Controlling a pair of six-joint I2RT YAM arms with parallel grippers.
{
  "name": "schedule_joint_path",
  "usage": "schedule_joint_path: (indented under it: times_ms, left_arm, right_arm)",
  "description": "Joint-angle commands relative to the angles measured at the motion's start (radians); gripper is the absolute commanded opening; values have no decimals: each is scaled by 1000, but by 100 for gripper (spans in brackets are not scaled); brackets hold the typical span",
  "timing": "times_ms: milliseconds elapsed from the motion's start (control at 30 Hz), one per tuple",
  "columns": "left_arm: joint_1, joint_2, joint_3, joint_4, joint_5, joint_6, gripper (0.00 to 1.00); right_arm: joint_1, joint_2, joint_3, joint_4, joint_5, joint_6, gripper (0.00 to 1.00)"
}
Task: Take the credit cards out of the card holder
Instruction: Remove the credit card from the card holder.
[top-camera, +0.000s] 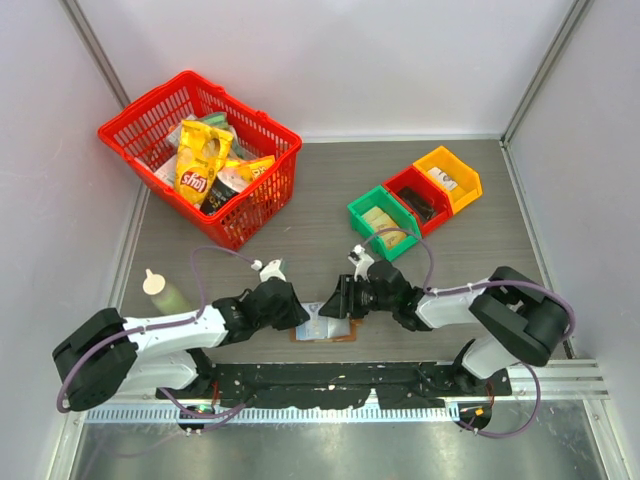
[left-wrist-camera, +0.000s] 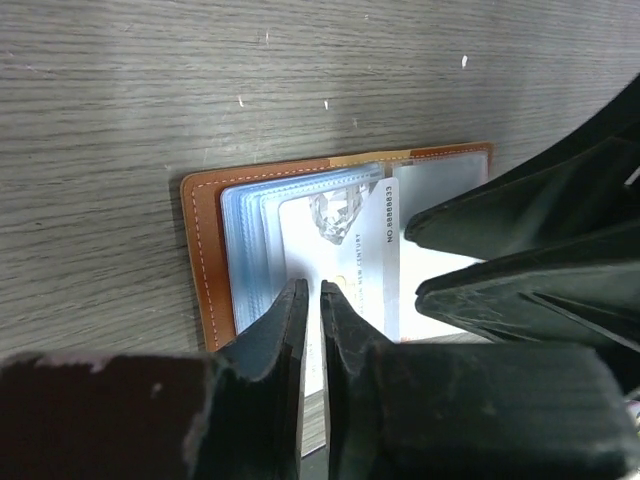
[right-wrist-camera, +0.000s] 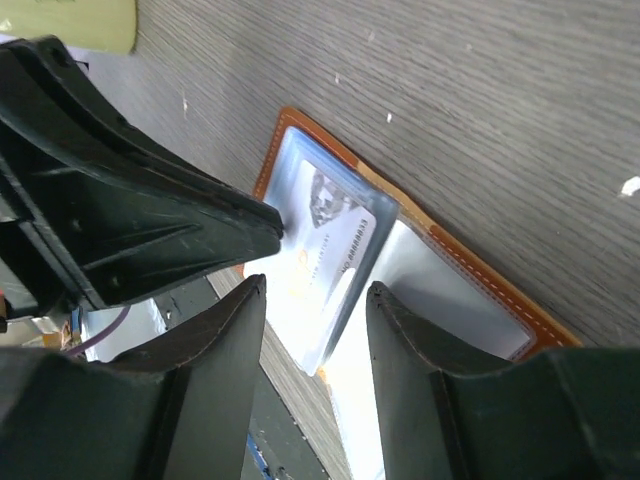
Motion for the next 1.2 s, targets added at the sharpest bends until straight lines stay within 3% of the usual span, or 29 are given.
schedule_joint_path:
  times_ms: [0, 500, 733, 1167]
  left_arm:
    - [-6, -36, -52, 23, -34, -57, 12]
    - [-5, -29, -81, 7, -62, -77, 4]
    - [-5, -21, -98, 6, -86, -103, 0]
    - [-5, -2, -101, 17, -85, -108, 0]
  right_arm:
    - [-1, 67, -15, 158, -49, 50, 49]
    - [-13, 218, -50, 465, -162, 136, 24]
    - [-59, 239, -92, 545, -219, 153, 3]
    - [-133, 348, -130, 681, -322, 203, 1]
